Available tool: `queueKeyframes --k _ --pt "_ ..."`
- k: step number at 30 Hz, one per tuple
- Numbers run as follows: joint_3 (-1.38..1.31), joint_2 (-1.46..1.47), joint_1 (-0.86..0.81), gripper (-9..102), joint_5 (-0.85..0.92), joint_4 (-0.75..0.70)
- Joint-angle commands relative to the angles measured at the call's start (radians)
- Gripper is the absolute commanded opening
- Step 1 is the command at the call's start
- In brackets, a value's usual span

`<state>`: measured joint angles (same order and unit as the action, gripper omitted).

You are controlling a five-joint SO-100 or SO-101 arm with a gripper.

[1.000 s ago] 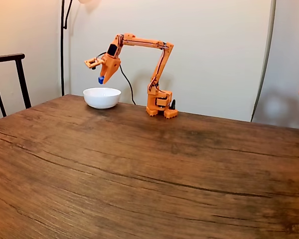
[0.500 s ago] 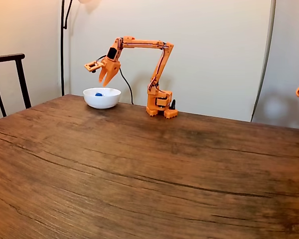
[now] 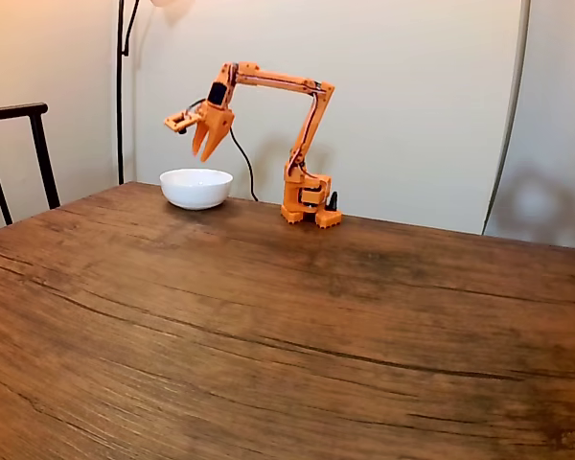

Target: Grasp the cube and drop it in the bowl

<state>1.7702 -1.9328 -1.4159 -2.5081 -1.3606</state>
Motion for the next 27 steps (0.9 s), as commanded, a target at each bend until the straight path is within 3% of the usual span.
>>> queueKeyframes --k 1,17,27 --pt "-0.124 -0.043 0.081 4 0.005 -0.072" --pt "-0.167 -0.279 0.528 0 0.345 -0.282" --pt "-0.166 -0.339 0.881 0 0.551 -0.273"
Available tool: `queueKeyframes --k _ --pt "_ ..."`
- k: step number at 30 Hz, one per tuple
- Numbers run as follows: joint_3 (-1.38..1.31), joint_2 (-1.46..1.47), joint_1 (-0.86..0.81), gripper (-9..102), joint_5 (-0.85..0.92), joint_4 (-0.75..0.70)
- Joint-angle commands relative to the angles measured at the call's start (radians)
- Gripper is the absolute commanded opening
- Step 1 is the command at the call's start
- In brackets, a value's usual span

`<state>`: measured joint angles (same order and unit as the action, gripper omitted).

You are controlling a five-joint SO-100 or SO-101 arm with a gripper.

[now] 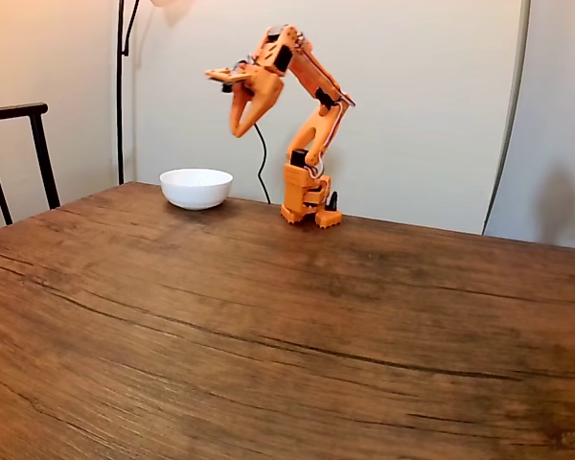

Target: Grasp the cube and drop it in the bowl

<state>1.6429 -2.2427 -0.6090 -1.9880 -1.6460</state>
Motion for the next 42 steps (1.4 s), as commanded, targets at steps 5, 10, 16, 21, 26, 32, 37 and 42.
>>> queueKeyframes --k 5,10,16,21,26,32,37,42 --pt "-0.018 -0.100 0.176 0 0.038 0.012" --pt "0.149 -0.279 0.225 0 0.051 0.014" --pt "0.393 -0.584 0.339 0 0.089 0.038" --pt "0.612 -0.838 0.468 0 0.158 0.041" --pt "0.778 -1.068 0.561 0 0.186 0.041" --pt "0.828 -1.080 0.571 0 0.147 0.051" --pt "0.925 -1.081 0.571 0 0.104 0.196" --pt "1.104 -1.081 0.571 0 0.110 0.380"
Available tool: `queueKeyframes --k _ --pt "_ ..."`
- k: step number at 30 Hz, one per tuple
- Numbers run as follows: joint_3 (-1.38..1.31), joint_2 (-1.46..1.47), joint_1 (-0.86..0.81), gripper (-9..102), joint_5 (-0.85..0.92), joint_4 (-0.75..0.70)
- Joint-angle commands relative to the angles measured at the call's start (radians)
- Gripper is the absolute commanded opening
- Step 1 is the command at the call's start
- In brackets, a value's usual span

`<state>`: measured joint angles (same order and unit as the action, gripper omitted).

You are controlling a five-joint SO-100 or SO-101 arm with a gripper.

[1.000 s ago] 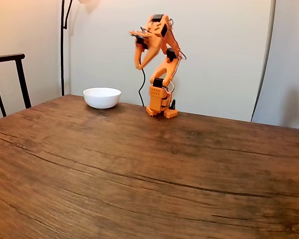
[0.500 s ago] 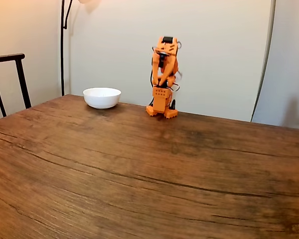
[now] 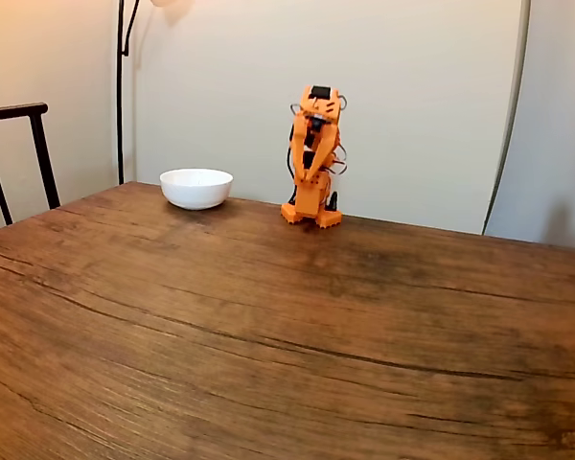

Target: Grasp the cube and drop it in the bowl

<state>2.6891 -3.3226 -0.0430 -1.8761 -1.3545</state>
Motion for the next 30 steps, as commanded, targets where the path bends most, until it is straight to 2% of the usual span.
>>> queueKeyframes --k 1,9,20,30 --pt "0.091 -0.002 0.005 0 0.000 0.120" --pt "0.276 -0.002 -0.009 0 0.037 0.238" --pt "0.422 -0.002 -0.003 0 0.132 0.236" --pt "0.422 0.011 -0.011 0 0.138 0.201"
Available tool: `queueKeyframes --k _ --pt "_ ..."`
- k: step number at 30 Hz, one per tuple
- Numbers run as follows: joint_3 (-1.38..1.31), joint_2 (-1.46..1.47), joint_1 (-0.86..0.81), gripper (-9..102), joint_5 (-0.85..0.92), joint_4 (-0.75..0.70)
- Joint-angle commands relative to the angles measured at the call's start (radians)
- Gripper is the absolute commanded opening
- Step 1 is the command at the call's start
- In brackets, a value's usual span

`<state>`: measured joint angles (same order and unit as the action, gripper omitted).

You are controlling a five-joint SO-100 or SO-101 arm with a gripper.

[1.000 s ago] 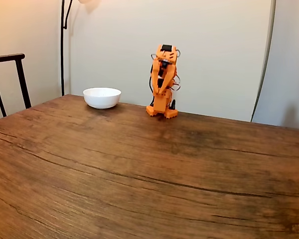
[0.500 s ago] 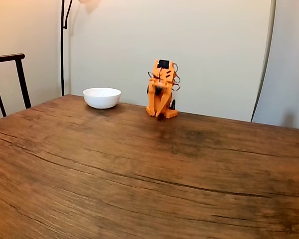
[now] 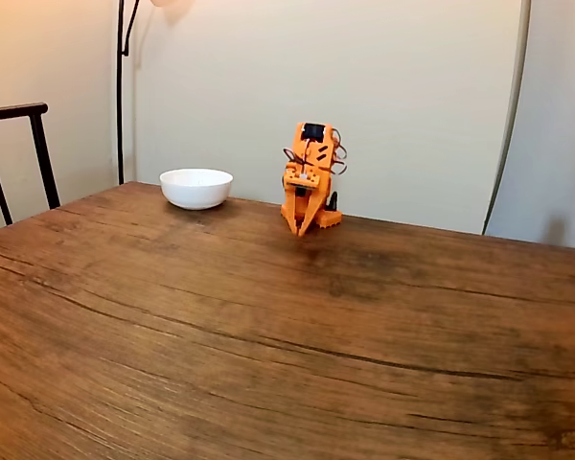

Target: Grasp the cube and drop it in the bowl

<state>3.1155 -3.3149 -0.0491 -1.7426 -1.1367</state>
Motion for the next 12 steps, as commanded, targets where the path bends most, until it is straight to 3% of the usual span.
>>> queueKeyframes --k 1,6,12 --pt "-0.005 0.003 -0.011 0 0.006 -0.041" --pt "-0.005 -0.006 -0.080 0 0.055 -0.199" --pt "-0.005 -0.006 -0.091 0 0.115 -0.218"
